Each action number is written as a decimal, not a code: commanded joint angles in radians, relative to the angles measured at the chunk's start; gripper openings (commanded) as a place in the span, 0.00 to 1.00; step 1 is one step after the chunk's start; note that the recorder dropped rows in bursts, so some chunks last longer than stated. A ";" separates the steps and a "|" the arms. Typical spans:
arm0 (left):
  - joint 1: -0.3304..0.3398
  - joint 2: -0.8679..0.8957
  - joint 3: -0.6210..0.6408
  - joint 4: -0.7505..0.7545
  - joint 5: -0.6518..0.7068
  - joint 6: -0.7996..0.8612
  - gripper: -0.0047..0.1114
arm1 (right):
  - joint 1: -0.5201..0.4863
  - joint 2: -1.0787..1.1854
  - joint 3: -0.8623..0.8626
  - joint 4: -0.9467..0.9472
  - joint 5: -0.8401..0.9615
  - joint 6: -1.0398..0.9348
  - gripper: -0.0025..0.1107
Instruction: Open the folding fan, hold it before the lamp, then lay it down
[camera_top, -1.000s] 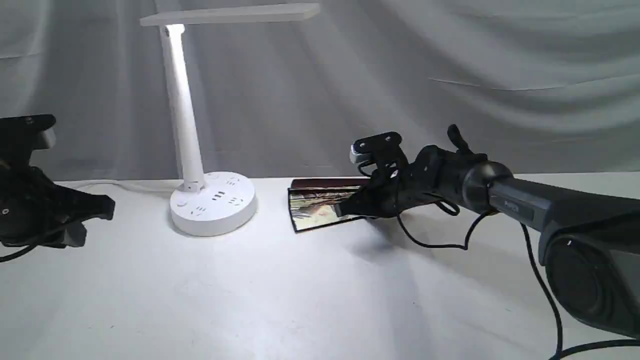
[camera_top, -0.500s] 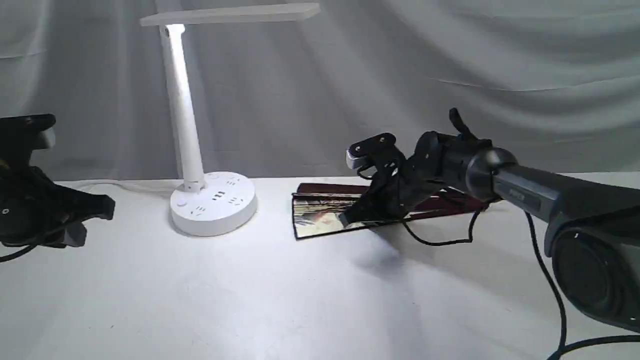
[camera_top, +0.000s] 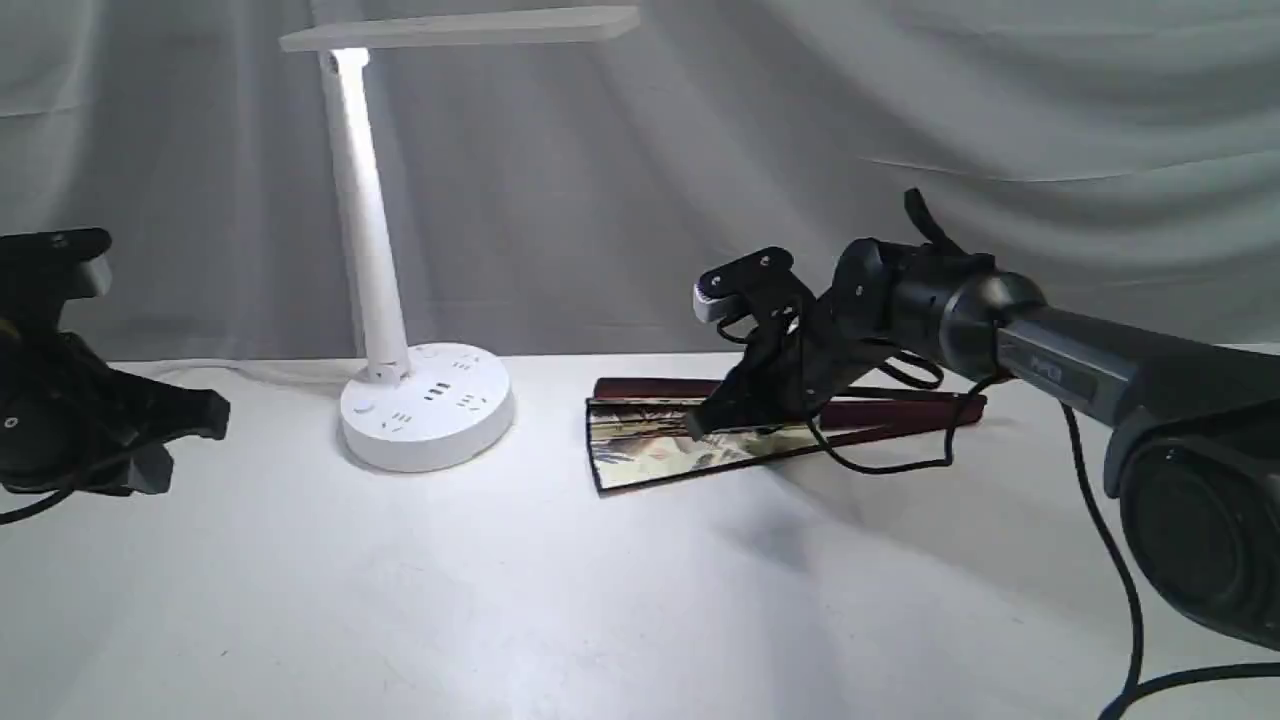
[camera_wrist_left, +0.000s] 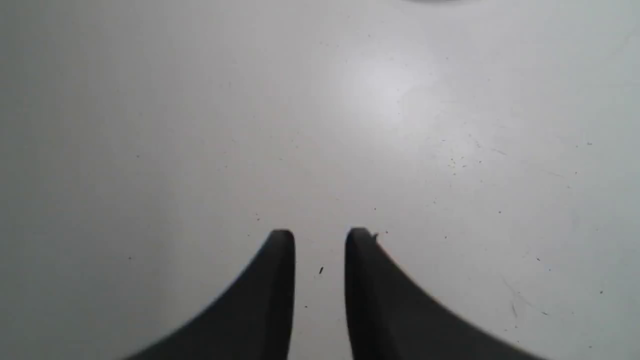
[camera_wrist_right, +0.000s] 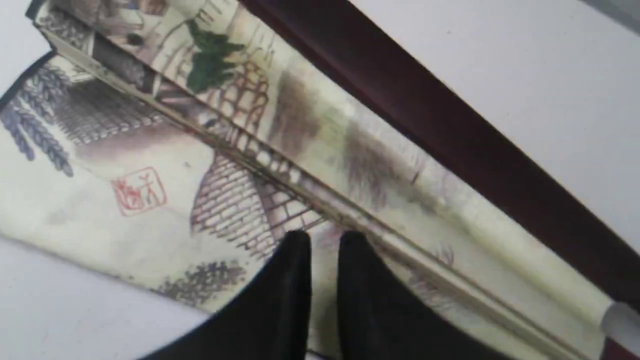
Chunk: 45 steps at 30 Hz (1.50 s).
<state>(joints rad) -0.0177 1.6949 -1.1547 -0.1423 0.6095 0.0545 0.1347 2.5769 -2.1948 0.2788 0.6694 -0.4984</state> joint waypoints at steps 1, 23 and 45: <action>-0.005 -0.002 -0.008 -0.003 -0.002 0.006 0.20 | -0.008 -0.002 0.007 -0.010 -0.046 -0.002 0.12; -0.005 -0.002 -0.008 -0.003 0.047 0.006 0.20 | -0.006 0.029 0.011 0.017 0.339 0.005 0.12; -0.167 -0.002 -0.008 0.009 0.080 0.006 0.20 | 0.056 -0.049 0.102 0.112 0.377 -0.029 0.04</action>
<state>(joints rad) -0.1792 1.6949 -1.1547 -0.1399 0.6918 0.0545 0.1981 2.5374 -2.1086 0.4350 1.0215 -0.5163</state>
